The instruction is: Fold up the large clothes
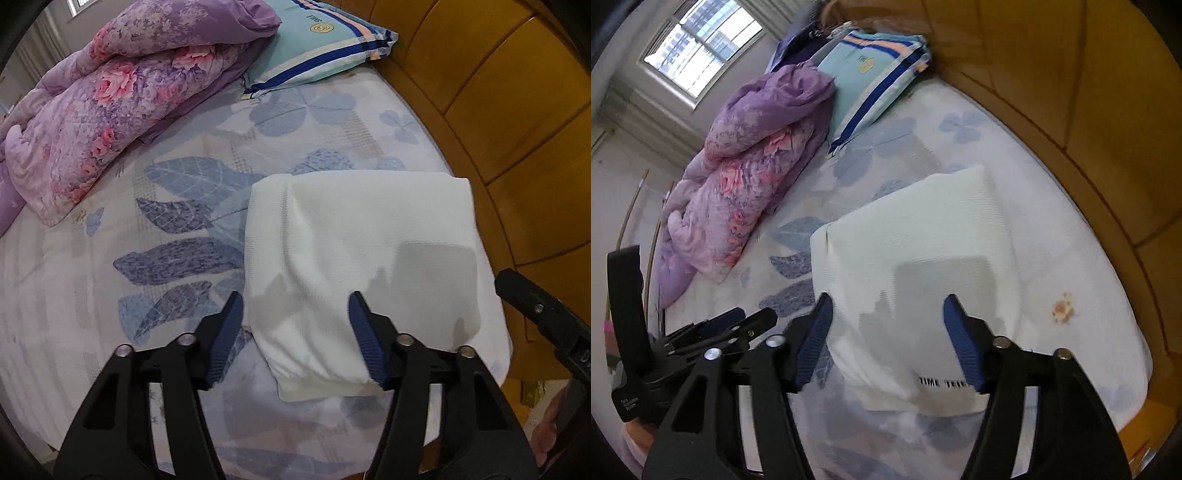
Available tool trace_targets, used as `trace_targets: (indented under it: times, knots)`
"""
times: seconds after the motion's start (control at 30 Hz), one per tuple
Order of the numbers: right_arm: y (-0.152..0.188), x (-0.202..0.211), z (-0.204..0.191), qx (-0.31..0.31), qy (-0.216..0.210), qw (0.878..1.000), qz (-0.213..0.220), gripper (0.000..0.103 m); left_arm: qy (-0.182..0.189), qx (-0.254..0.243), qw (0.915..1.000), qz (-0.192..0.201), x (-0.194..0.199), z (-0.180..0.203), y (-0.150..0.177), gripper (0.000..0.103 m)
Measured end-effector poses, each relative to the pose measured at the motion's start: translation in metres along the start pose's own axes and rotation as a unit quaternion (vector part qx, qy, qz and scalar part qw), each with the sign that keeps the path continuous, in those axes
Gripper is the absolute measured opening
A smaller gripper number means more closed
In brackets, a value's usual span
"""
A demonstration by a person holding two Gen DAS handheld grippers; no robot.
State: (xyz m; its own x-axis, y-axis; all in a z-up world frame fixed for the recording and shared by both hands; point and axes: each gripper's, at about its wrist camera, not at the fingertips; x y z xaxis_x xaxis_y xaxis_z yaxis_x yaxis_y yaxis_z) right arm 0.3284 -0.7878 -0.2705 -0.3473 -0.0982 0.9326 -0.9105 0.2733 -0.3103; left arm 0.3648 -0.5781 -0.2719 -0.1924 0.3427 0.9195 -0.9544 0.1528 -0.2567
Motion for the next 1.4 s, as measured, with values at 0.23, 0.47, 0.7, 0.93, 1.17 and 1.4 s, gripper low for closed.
trace_targets:
  times: [0.23, 0.47, 0.7, 0.93, 1.17, 1.4]
  knots:
    - [-0.014, -0.058, 0.010, 0.019, 0.057, 0.998, -0.031, 0.028, -0.002, 0.001, 1.0000, -0.001, -0.029, -0.007, -0.012, 0.044]
    - [-0.016, -0.157, 0.041, -0.011, 0.098, 0.993, -0.068, 0.026, -0.004, 0.036, 0.9968, -0.071, -0.136, -0.037, -0.013, 0.026]
    - [-0.049, -0.115, 0.055, -0.074, 0.065, 0.995, -0.029, 0.027, 0.006, 0.017, 0.9993, -0.032, -0.130, -0.029, -0.033, 0.024]
    - [-0.105, -0.202, 0.046, -0.039, 0.107, 0.992, -0.063, 0.025, 0.035, 0.038, 0.9982, -0.030, -0.191, -0.052, -0.089, 0.024]
    - [-0.068, -0.122, 0.049, -0.076, 0.064, 0.995, -0.032, 0.028, 0.026, 0.029, 0.9987, -0.034, -0.154, -0.043, -0.060, 0.024]
    - [0.049, -0.101, 0.018, 0.038, 0.154, 0.985, -0.066, 0.035, 0.026, 0.031, 0.9948, -0.094, -0.168, -0.037, 0.035, 0.027]
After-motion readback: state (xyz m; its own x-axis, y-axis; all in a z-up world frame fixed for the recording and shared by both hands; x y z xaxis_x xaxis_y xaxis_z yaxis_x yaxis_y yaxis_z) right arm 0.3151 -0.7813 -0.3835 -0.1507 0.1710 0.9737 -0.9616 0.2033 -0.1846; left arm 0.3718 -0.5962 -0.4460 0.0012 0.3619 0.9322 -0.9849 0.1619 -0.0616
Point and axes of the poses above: each gripper's, at about its wrist camera, not at the fingertips, and x roughly against the way its jaws point, z to its right, y to its underside, and after that the axes turned 15 degrees about y, right-handed
